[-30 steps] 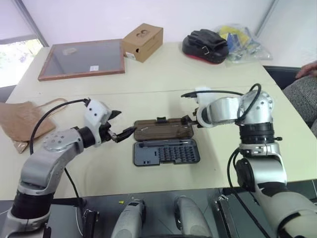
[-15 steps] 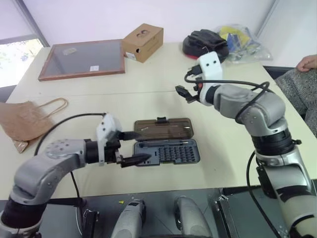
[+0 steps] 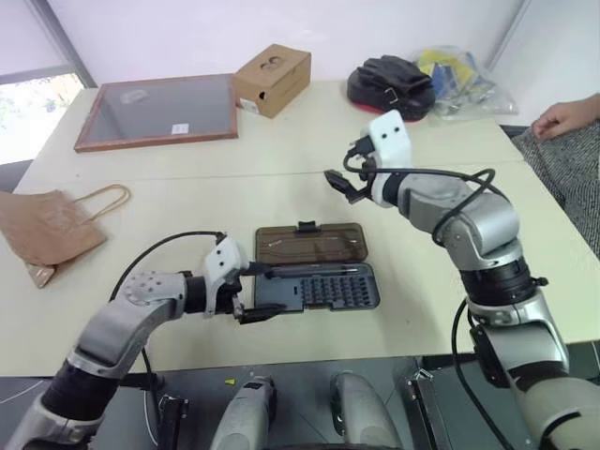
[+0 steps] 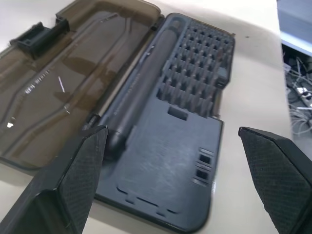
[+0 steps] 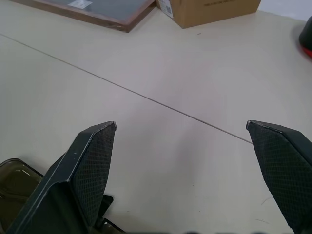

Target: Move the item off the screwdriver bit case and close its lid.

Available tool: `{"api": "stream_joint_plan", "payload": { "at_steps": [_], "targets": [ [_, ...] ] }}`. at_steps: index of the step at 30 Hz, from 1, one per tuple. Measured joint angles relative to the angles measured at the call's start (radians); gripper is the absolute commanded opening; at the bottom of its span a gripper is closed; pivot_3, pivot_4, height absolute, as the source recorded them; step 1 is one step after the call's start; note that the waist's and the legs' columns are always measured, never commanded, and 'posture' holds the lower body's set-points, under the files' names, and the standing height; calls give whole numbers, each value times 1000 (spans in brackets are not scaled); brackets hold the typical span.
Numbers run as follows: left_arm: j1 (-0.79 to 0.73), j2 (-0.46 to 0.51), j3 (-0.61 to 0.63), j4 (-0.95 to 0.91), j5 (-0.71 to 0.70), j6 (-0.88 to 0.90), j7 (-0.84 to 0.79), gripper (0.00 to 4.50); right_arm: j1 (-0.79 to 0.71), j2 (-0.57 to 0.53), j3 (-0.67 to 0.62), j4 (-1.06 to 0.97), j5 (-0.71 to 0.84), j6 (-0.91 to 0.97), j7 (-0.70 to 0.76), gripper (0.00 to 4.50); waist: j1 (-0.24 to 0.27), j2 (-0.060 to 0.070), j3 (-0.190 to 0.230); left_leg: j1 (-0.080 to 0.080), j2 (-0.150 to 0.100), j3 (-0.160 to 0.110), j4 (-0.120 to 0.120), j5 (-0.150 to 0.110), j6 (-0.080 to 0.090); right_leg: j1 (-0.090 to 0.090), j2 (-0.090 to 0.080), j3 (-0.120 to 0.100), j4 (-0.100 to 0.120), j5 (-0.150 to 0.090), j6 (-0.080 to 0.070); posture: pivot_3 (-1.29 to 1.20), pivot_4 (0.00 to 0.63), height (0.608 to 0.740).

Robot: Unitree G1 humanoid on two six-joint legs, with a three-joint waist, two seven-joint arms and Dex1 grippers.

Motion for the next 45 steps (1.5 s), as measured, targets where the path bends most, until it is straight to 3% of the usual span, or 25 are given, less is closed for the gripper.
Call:
{"api": "stream_joint_plan", "payload": {
  "at_steps": [12,13,15,21,30,34,38,45],
  "targets": [
    [-19,-32,66,-44,-35,20,28,4500,26,56,-38,-31,-54,38,43,4458,-2,0,0,0,0,0,0,0,0,0,0,0,0,0,0,0,150,740],
    [-18,-27,73,-52,-45,27,27,3905,26,63,-40,-31,-58,39,46,4500,-2,0,0,0,0,0,0,0,0,0,0,0,1,0,0,0,150,740],
    [-18,-18,95,-71,-52,30,25,3180,26,69,-41,-31,-65,39,53,4500,-2,0,0,0,0,0,0,0,0,0,0,0,1,0,0,0,150,740],
    [-20,-16,127,-81,-83,51,24,87,26,80,-53,-31,-91,39,70,4500,-2,0,0,0,0,0,0,0,0,0,0,0,1,0,0,0,150,740],
    [-13,-52,25,-1,-38,28,-11,25,26,62,-60,-8,-145,-11,152,4500,-2,0,0,0,-1,0,0,0,0,0,0,0,1,0,0,0,150,740],
    [-12,-45,-5,65,7,-14,-49,25,25,-8,-48,61,-183,-71,245,4500,-2,0,0,0,-1,0,0,0,0,0,0,0,0,0,0,0,150,740],
    [-14,-48,-21,117,49,-69,-75,25,9,-103,23,160,-246,-166,405,4500,-2,0,0,0,-1,1,0,0,0,0,0,0,0,0,0,0,150,740],
    [-37,-64,-35,159,89,-126,-90,25,-73,-160,136,338,-335,-362,690,4500,-4,0,0,1,-1,1,1,0,0,1,0,0,1,0,0,0,150,740]
  ]
}}
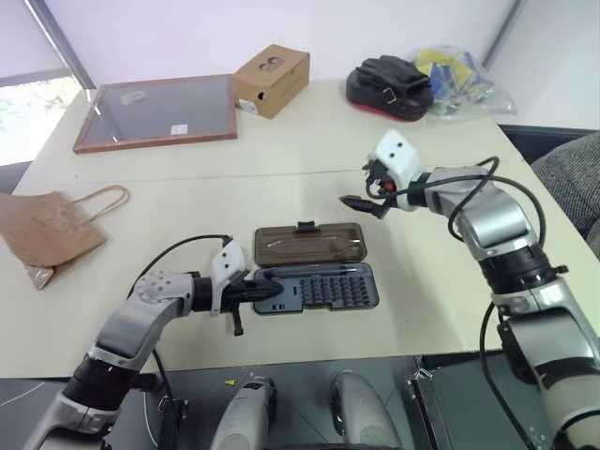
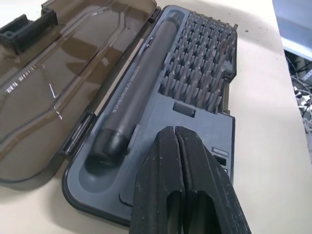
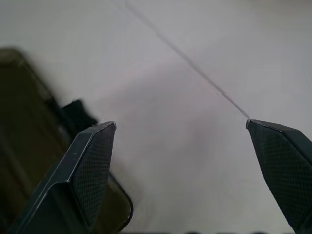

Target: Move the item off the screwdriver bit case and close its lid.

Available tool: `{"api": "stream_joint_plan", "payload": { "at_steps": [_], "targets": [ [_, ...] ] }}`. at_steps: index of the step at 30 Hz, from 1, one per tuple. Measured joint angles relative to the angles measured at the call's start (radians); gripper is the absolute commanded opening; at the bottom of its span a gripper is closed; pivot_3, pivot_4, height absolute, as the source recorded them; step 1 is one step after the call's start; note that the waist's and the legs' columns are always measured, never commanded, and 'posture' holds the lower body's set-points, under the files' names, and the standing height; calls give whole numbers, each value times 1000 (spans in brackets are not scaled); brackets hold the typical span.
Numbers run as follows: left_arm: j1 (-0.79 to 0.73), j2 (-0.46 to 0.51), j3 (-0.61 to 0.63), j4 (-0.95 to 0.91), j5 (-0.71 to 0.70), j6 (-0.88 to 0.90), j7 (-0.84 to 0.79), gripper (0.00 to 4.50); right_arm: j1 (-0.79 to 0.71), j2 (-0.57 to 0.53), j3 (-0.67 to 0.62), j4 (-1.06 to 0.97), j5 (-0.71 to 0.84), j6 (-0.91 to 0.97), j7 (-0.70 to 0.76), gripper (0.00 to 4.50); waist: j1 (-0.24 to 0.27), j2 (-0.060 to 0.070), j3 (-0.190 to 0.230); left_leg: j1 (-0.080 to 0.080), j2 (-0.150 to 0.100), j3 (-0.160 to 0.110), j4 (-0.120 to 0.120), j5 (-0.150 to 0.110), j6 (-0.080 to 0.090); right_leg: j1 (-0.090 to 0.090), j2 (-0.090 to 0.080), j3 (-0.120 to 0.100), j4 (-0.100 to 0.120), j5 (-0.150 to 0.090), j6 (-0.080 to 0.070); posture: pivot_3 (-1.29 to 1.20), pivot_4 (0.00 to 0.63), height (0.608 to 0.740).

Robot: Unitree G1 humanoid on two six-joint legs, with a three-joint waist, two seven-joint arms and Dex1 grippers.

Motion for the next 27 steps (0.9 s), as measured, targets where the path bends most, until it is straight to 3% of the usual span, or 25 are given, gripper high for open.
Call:
{"api": "stream_joint_plan", "payload": {
  "at_steps": [8,19,22,27],
  "targets": [
    [10,-3,-2,-3,11,-20,9,25,-70,106,88,297,-87,-204,233,4500,0,0,0,1,0,0,0,0,0,0,0,0,0,0,0,0,150,740],
    [55,-1,18,-47,12,-14,41,25,-155,215,85,614,-178,-348,280,4500,-1,0,0,1,0,-1,-1,0,-1,0,0,0,1,0,0,0,150,740],
    [63,1,22,-52,12,-15,47,0,-175,232,68,673,-192,-380,278,3591,-2,0,0,2,0,-1,-1,0,-1,0,0,0,1,0,0,0,150,740],
    [72,3,25,-59,13,-14,52,0,-187,243,59,718,-217,-425,291,1023,-3,1,-1,3,0,-1,-1,0,-1,1,0,0,1,0,0,0,150,740]
  ]
}}
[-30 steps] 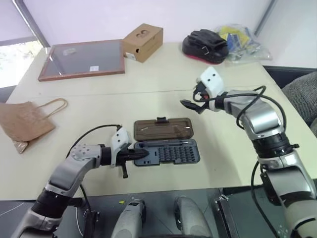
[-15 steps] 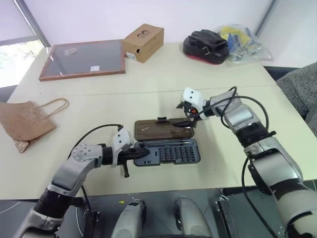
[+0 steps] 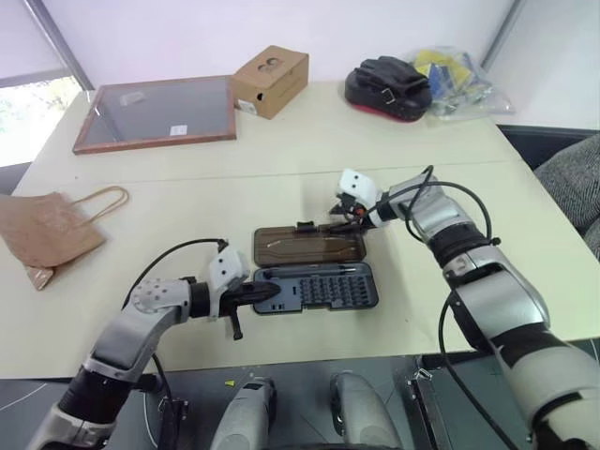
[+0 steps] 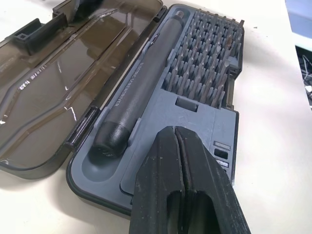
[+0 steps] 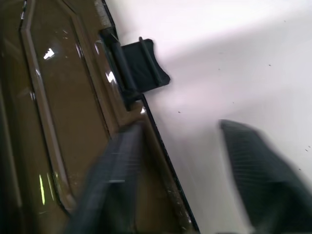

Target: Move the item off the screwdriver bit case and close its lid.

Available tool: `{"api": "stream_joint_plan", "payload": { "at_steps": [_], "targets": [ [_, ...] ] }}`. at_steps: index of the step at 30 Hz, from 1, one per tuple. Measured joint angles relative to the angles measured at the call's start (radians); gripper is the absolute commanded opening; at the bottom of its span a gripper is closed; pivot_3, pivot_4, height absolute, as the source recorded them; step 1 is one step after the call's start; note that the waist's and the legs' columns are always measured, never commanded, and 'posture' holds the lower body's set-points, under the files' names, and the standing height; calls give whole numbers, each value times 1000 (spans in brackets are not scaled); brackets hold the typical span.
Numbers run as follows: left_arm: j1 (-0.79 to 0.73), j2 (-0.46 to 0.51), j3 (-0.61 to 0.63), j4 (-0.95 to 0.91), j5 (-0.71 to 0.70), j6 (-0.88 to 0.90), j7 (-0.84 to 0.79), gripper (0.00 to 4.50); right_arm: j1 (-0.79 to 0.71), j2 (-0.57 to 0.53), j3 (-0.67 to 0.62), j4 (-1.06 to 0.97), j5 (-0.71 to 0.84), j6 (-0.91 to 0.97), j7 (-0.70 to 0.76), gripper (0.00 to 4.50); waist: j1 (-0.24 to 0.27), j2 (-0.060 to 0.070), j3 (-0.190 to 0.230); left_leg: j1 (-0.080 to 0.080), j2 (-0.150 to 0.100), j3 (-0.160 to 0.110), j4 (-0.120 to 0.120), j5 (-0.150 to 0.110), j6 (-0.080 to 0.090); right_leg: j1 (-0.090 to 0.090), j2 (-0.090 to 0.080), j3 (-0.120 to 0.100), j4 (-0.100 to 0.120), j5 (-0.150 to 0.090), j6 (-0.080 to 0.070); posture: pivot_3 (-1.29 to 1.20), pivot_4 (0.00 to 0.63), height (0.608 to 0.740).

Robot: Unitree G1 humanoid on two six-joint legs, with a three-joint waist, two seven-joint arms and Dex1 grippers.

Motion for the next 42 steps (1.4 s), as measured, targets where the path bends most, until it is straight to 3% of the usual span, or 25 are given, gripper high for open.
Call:
{"api": "stream_joint_plan", "payload": {
  "at_steps": [2,5,16,21,32,37,42],
  "targets": [
    [1,0,1,0,5,1,2,0,0,7,2,4,-12,-22,21,22,-2,0,0,3,0,0,0,0,0,3,0,0,0,0,0,0,150,740],
    [7,2,2,0,8,3,3,0,-3,0,6,18,-39,-37,30,22,-4,0,0,14,1,0,-2,0,0,13,1,0,-1,0,-1,0,150,740],
    [-2,-4,3,8,12,3,3,0,35,-13,13,-74,-124,-144,1,22,-6,0,0,14,1,0,-2,0,0,13,2,0,-1,-1,-2,0,150,740],
    [-19,-25,17,10,-8,46,34,0,112,-83,12,-327,-171,-206,-55,22,2,1,0,12,1,-1,-2,0,0,12,1,0,-1,-1,-2,0,150,740],
    [-80,-60,71,24,-41,94,76,0,397,-183,-55,-999,-184,-18,-118,22,5,0,0,10,1,-3,-2,0,0,10,0,0,-1,-1,-1,0,150,740],
    [-145,-92,120,37,-76,115,100,0,455,-180,-46,-1094,-208,2,-160,22,5,-1,1,10,1,-2,-2,0,0,11,-1,0,-1,-1,-1,0,150,740],
    [-290,-145,233,45,-200,198,159,0,455,-178,-35,-1096,-225,-7,-191,22,10,-2,2,10,0,-2,-1,0,0,11,-1,-1,-1,-1,-1,0,150,740]
  ]
}}
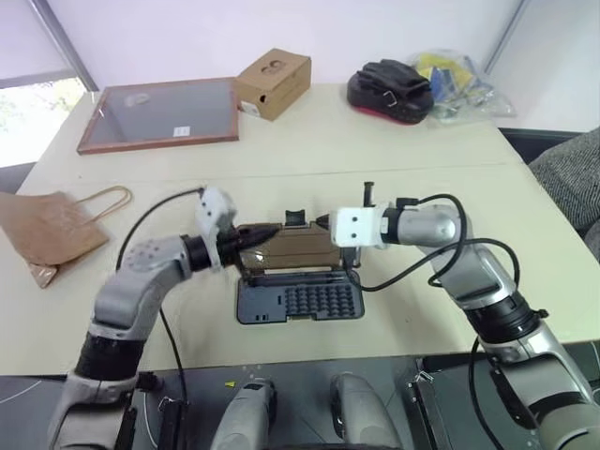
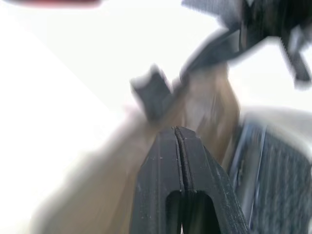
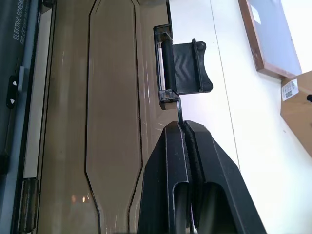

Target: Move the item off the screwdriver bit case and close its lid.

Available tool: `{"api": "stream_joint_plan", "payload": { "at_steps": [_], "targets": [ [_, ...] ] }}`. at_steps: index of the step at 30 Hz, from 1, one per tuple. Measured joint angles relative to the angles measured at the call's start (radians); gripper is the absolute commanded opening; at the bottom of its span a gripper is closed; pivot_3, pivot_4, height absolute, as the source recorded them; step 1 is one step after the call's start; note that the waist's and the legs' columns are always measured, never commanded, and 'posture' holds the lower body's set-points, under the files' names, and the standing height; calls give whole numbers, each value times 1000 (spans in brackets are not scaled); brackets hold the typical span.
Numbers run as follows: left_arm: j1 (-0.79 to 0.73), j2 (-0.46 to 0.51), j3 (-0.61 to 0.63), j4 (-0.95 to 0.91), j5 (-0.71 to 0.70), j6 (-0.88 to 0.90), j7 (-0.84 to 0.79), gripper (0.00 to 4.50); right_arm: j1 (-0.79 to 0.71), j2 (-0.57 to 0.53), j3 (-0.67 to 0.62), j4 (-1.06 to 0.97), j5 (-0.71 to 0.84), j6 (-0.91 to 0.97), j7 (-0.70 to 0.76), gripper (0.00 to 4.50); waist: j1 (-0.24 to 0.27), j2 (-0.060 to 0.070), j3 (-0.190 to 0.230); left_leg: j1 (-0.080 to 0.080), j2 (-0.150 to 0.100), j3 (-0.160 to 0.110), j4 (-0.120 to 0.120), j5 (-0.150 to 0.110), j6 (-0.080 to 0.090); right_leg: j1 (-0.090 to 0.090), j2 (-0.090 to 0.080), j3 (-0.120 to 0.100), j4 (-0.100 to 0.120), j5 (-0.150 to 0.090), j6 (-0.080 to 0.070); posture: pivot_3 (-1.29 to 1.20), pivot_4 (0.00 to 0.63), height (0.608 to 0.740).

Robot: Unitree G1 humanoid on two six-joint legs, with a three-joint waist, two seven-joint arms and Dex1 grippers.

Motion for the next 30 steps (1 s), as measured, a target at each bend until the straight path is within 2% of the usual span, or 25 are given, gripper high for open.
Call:
{"api": "stream_joint_plan", "payload": {
  "at_steps": [5,9,14,18,26,29,30],
  "targets": [
    [-85,-7,111,78,-42,15,79,0,0,1,4,1,-7,-11,-12,22,-7,0,0,0,0,0,0,0,0,0,0,0,0,0,0,0,150,740],
    [-75,30,121,184,4,-13,95,0,0,1,4,2,-8,-15,-16,22,-6,0,0,0,0,1,0,0,0,0,0,0,0,0,0,0,150,740],
    [-16,51,90,285,79,-89,48,0,0,1,5,5,-13,-35,-21,22,-2,0,0,0,0,2,0,0,0,0,0,0,0,0,0,0,150,740],
    [13,17,27,326,115,-119,10,0,-1,1,6,13,-17,-46,-21,22,2,0,0,0,0,2,0,0,0,0,0,0,-1,0,0,0,150,740],
    [21,4,-8,341,129,-137,-52,0,-1,1,7,14,-17,-51,-19,22,-3,0,0,0,0,2,0,0,0,0,0,0,-1,0,0,0,150,740],
    [27,5,-10,340,129,-129,-72,0,-1,1,7,14,-17,-51,-17,924,-2,0,0,0,0,2,0,0,0,0,0,0,-1,0,0,0,150,740],
    [32,5,-11,337,129,-125,-78,0,-1,1,8,15,-17,-50,-17,1383,-2,0,0,0,0,2,0,0,0,0,0,0,-1,0,0,0,150,740]
  ]
}}
